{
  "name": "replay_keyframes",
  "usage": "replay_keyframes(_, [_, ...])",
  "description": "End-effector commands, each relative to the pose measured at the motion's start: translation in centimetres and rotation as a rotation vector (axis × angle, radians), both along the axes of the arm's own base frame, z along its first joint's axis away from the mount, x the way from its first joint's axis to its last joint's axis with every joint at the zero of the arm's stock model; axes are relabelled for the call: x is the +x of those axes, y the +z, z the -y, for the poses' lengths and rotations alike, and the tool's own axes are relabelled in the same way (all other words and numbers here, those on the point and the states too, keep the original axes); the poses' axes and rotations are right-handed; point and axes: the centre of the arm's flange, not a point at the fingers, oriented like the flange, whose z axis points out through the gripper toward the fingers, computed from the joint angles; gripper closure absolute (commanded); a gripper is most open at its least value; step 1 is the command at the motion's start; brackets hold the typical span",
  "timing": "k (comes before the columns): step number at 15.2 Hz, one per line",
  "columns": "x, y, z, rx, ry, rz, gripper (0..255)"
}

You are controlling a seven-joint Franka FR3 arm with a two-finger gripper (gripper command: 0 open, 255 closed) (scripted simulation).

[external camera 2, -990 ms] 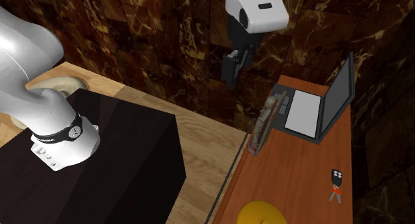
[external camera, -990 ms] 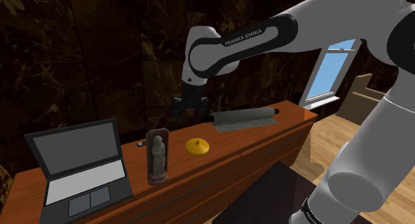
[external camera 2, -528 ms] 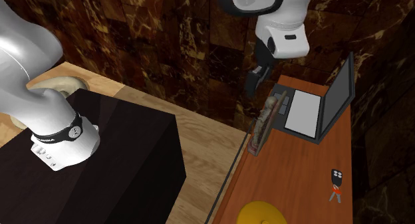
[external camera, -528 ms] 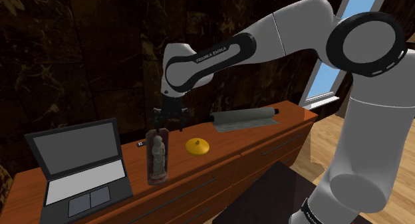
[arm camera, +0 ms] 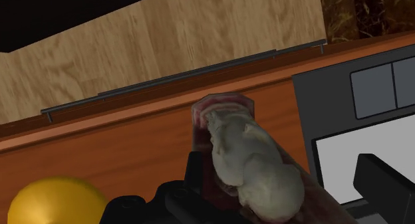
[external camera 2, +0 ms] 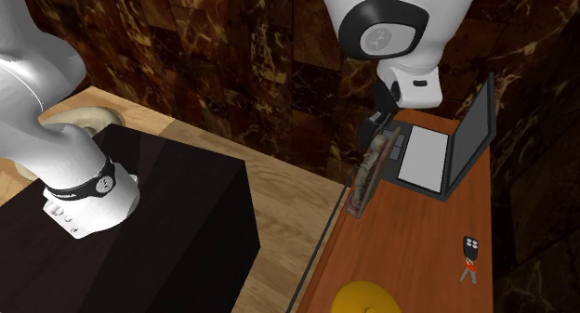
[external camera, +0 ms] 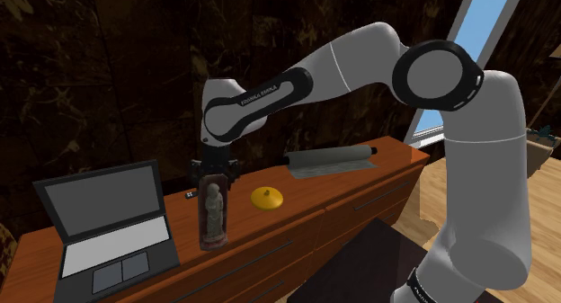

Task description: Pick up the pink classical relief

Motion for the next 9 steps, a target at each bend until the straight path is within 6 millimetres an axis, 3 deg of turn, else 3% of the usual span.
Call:
replay_keyframes(1, [0.1, -1.1, -0.1, 0.000, -0.001, 0.000, 0])
replay_keyframes(5, [0.1, -2.5, -0.1, 0.000, -0.001, 0.000, 0])
replay_keyframes(6, [0.1, -2.5, 0.0, 0.000, -0.001, 0.000, 255])
replay_keyframes(9, [0.1, -2.5, 0.0, 0.000, -0.001, 0.000, 255])
